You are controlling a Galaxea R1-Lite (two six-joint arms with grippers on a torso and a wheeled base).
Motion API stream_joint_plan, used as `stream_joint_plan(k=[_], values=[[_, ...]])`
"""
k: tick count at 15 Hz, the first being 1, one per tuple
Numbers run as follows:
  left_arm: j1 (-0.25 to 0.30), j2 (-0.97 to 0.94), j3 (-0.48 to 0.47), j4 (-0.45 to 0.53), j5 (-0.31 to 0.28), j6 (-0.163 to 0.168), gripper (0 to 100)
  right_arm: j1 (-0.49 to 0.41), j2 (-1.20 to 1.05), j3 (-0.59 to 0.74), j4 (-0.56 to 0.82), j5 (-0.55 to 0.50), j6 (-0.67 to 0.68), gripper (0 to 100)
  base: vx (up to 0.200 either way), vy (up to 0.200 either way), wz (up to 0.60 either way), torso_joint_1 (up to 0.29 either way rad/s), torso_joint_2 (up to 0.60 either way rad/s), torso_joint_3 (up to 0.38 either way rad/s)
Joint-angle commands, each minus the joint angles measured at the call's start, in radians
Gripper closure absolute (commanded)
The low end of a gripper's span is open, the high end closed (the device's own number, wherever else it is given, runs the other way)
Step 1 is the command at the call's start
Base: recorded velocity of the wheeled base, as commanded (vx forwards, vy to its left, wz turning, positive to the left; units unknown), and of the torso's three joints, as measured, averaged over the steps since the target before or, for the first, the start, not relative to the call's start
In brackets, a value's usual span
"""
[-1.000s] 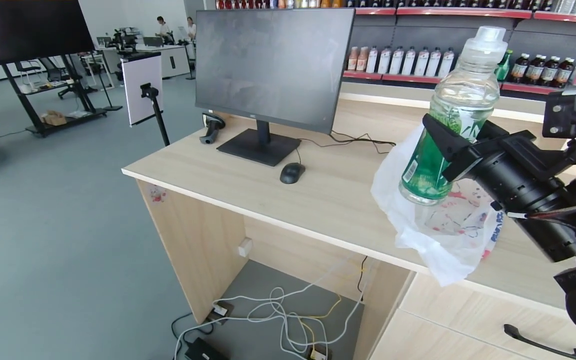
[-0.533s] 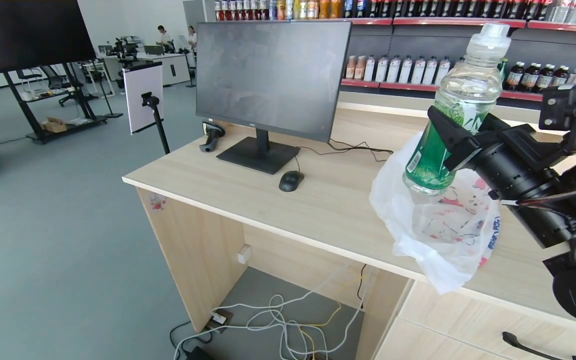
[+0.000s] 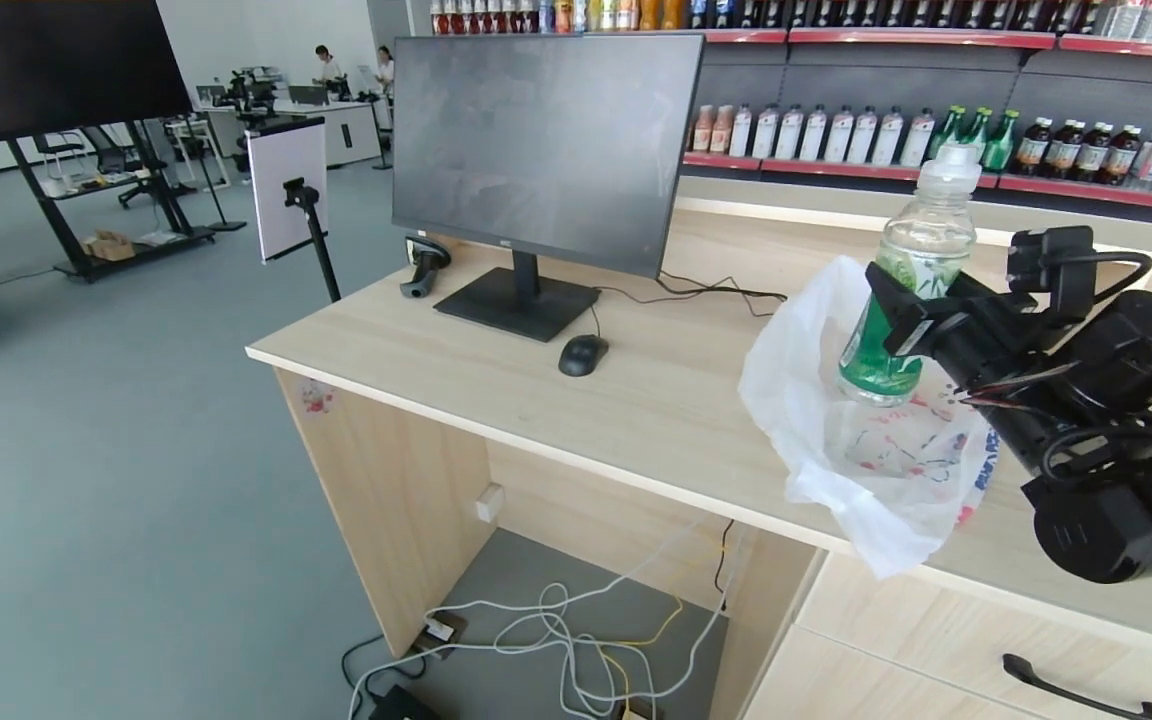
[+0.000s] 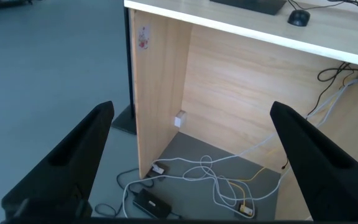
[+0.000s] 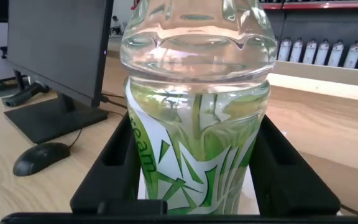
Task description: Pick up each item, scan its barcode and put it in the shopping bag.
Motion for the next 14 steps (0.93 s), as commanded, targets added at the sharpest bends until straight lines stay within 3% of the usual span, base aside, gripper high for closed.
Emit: stream_joint_plan(k=[1, 14], values=[[0.0, 0.0, 0.0, 0.0, 0.001, 0.0, 0, -0.013, 0.062, -0.026, -0.002, 0.001, 0.0, 100, 0.0, 0.0, 0.0, 0.0, 0.0, 0.0], [0.0, 0.0, 0.0, 0.0, -0.001, 0.0, 0, -0.038, 0.277, -0.214, -0.002, 0.001, 0.017, 100, 0.0, 0.0, 0.0, 0.0, 0.0, 0.0]])
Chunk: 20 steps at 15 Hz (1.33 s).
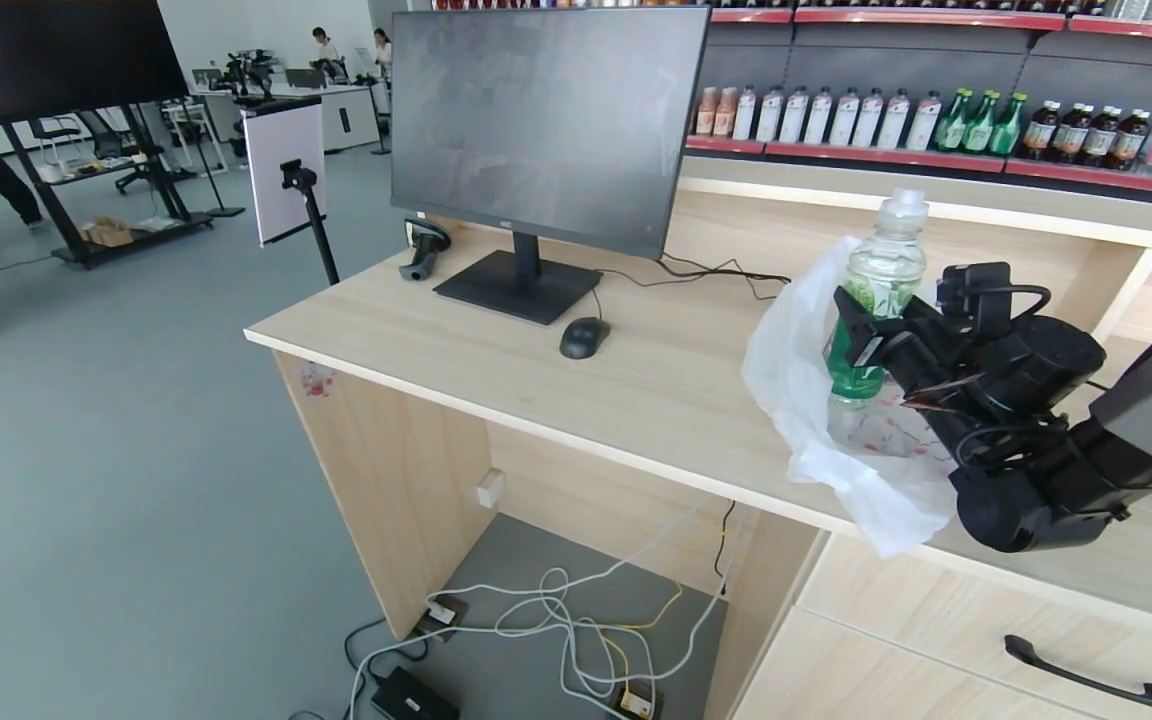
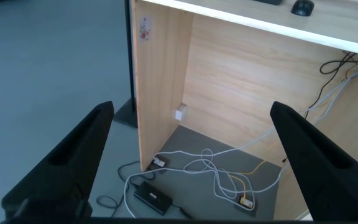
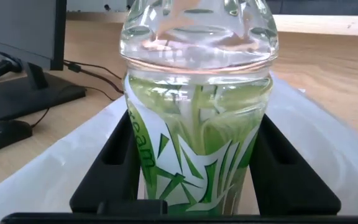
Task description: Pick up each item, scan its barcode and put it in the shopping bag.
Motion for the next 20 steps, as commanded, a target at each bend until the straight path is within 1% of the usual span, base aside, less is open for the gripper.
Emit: stream_joint_plan(k=[1, 16, 17, 19, 20], values=[[0.0, 0.0, 0.0, 0.0, 0.001, -0.001, 0, 0.0, 0.038, -0.018, 0.006, 0.0, 0.0, 100, 0.0, 0.0, 0.0, 0.0, 0.0, 0.0], [0.0, 0.0, 0.0, 0.0, 0.001, -0.001, 0, -0.003, 0.043, -0.023, 0.006, 0.008, -0.002, 100, 0.0, 0.0, 0.0, 0.0, 0.0, 0.0], [0.0, 0.0, 0.0, 0.0, 0.001, -0.001, 0, 0.0, 0.041, -0.023, 0.006, 0.008, 0.0, 0, 0.0, 0.0, 0.0, 0.0, 0.0, 0.0], [0.0, 0.0, 0.0, 0.0, 0.001, -0.001, 0, 0.005, 0.025, -0.02, 0.006, 0.008, 0.0, 0, 0.0, 0.0, 0.0, 0.0, 0.0, 0.0], [0.0, 0.0, 0.0, 0.0, 0.0, -0.001, 0, 0.009, -0.005, 0.003, 0.006, 0.008, 0.001, 0, 0.0, 0.0, 0.0, 0.0, 0.0, 0.0]])
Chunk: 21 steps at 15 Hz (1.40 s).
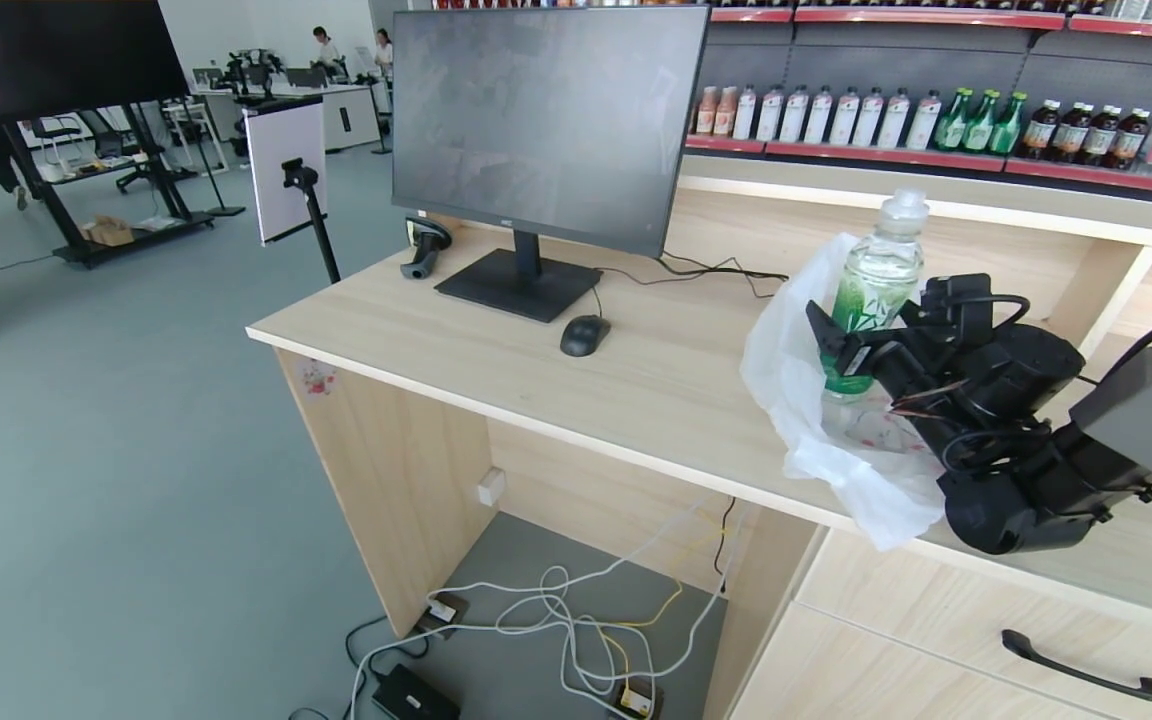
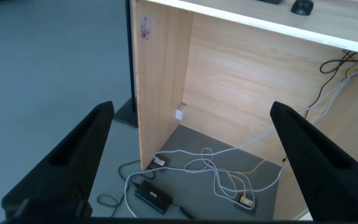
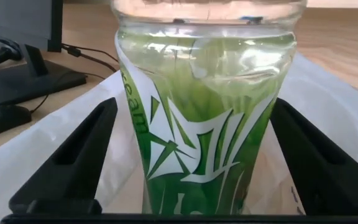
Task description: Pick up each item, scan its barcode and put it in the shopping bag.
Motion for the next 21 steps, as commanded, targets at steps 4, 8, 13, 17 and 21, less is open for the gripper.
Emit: stream_joint_plan(k=[4, 8, 13, 17, 21], values=[[0.001, 0.0, 0.0, 0.0, 0.001, 0.0, 0, -0.007, -0.136, 0.116, -0.002, 0.003, -0.008, 0, 0.0, 0.0, 0.0, 0.0, 0.0, 0.0], [0.001, 0.0, 0.0, 0.0, 0.001, 0.0, 0, 0.015, -0.25, 0.262, -0.002, 0.058, -0.046, 0, 0.0, 0.0, 0.0, 0.0, 0.0, 0.0], [0.001, 0.0, 0.0, 0.0, 0.001, 0.0, 0, 0.03, -0.391, 0.308, -0.002, 0.058, -0.037, 0, 0.0, 0.0, 0.0, 0.0, 0.0, 0.0], [-0.001, 0.0, 0.0, 0.0, -0.001, 0.001, 0, 0.024, -0.484, 0.372, -0.002, 0.058, -0.017, 0, 0.0, 0.0, -0.3, 0.001, 0.0, 0.001], [0.001, 0.0, 0.0, 0.0, 0.001, 0.0, 0, 0.023, -0.508, 0.377, -0.002, 0.058, -0.017, 0, 0.0, 0.0, -0.6, 0.001, 0.0, 0.002]])
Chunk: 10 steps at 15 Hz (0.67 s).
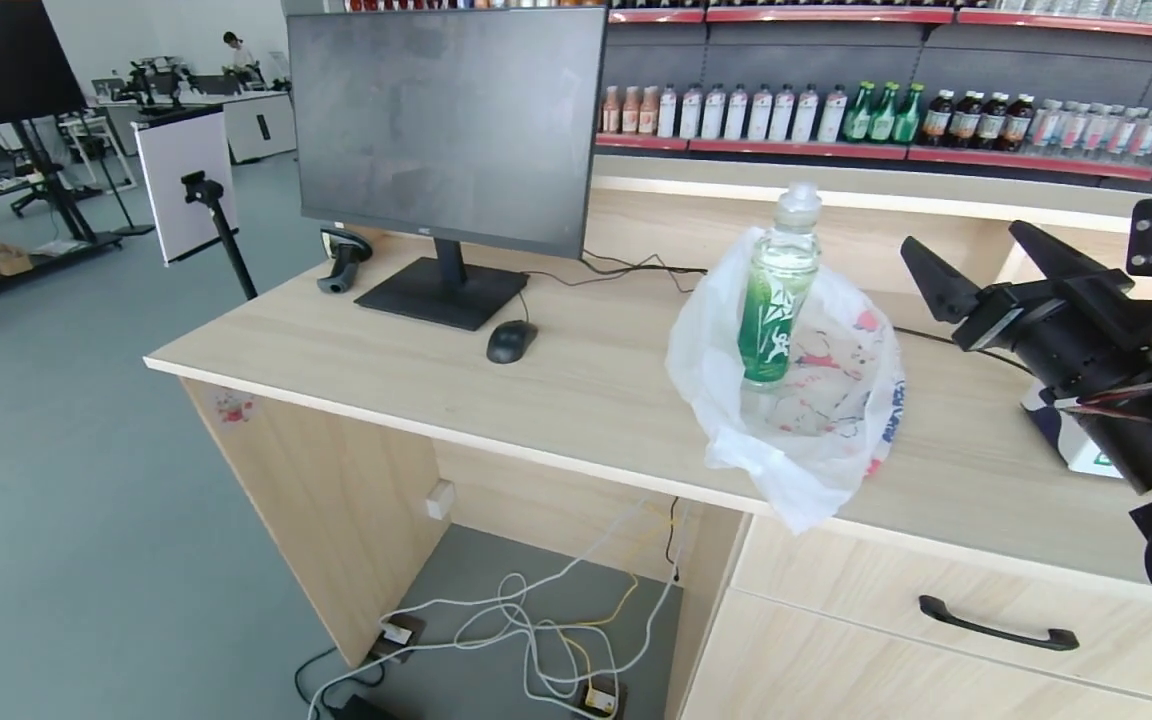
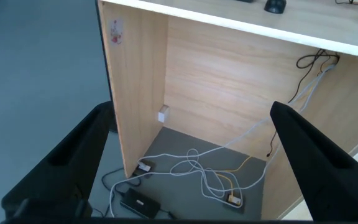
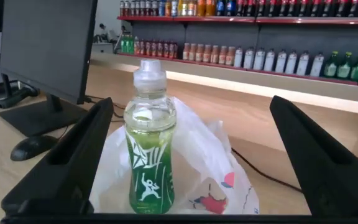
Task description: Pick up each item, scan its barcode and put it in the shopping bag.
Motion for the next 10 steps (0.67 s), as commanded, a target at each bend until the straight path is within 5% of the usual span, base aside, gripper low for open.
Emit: stream_joint_plan(k=[1, 6, 10], values=[[0.0, 0.001, 0.0, 0.0, 0.002, -0.001, 0, 0.0, -0.022, 0.003, -0.002, 0.001, 0.0, 0, 0.0, 0.0, -0.6, 0.002, 0.0, 0.007], [0.0, 0.001, 0.0, 0.0, 0.002, -0.013, 0, -0.016, -0.039, 0.023, -0.002, 0.001, 0.0, 0, 0.0, 0.0, -0.6, 0.003, 0.0, 0.005], [0.001, 0.001, 0.0, 0.0, 0.003, -0.015, 0, -0.023, -0.048, 0.027, -0.002, 0.001, 0.0, 0, 0.0, -0.2, 0.0, 0.0, 0.0, 0.001]])
